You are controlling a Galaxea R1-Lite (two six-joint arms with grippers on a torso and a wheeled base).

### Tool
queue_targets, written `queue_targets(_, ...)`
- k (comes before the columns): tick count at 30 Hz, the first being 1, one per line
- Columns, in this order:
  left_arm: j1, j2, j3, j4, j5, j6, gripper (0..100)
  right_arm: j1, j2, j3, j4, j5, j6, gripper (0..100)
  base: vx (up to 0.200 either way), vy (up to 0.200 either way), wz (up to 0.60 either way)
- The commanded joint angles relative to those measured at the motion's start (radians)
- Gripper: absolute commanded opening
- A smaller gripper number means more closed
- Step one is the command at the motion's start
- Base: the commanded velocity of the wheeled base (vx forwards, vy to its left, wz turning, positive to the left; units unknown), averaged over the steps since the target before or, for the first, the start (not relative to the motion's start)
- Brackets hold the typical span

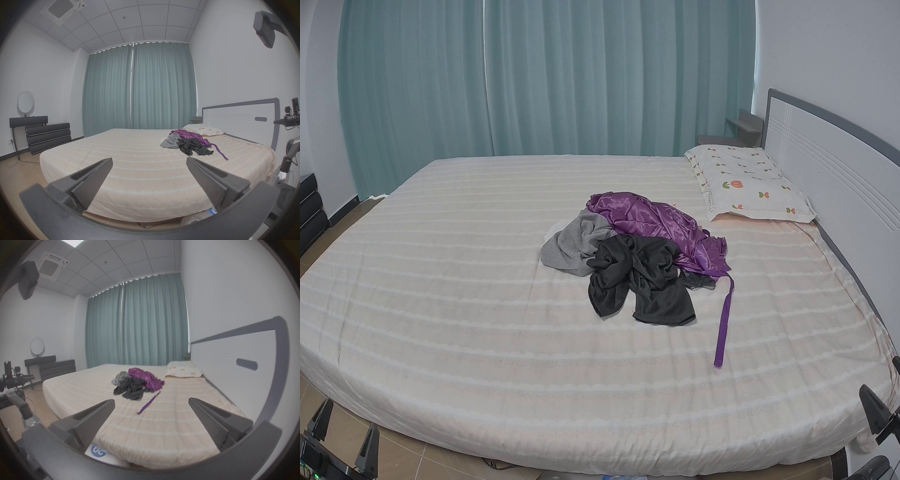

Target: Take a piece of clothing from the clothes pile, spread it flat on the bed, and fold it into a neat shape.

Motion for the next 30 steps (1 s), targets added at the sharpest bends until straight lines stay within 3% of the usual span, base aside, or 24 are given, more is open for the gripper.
queue_targets(1, 0.0, -0.016, 0.018, 0.0, 0.0, 0.0, 100, 0.049, 0.425, -0.037, -0.095, 0.052, 0.042, 100, 0.0, 0.0, 0.0)
queue_targets(5, 0.0, -0.016, 0.018, 0.0, 0.0, 0.0, 100, 0.072, 0.613, -0.067, -0.164, 0.05, 0.047, 100, 0.0, 0.0, 0.0)
queue_targets(12, 0.0, -0.016, 0.018, 0.0, 0.0, 0.0, 100, 0.177, 1.116, -0.212, -0.462, 0.029, 0.197, 100, 0.0, 0.0, 0.0)
queue_targets(17, 0.0, -0.016, 0.018, 0.0, 0.0, 0.0, 100, 0.243, 1.386, -0.33, -0.584, -0.022, 0.263, 100, 0.0, 0.0, 0.0)
queue_targets(20, 0.0, -0.016, 0.018, 0.0, 0.0, 0.0, 100, 0.266, 1.501, -0.403, -0.626, -0.037, 0.303, 100, 0.0, 0.0, 0.0)
queue_targets(24, 0.0, -0.016, 0.018, 0.0, 0.0, 0.0, 100, 0.315, 1.784, -0.621, -0.701, -0.133, 0.429, 100, 0.0, 0.0, 0.0)
queue_targets(30, 0.0, -0.016, 0.018, 0.0, 0.0, 0.0, 100, 0.35, 2.011, -0.842, -0.696, -0.192, 0.516, 100, 0.0, 0.0, 0.0)
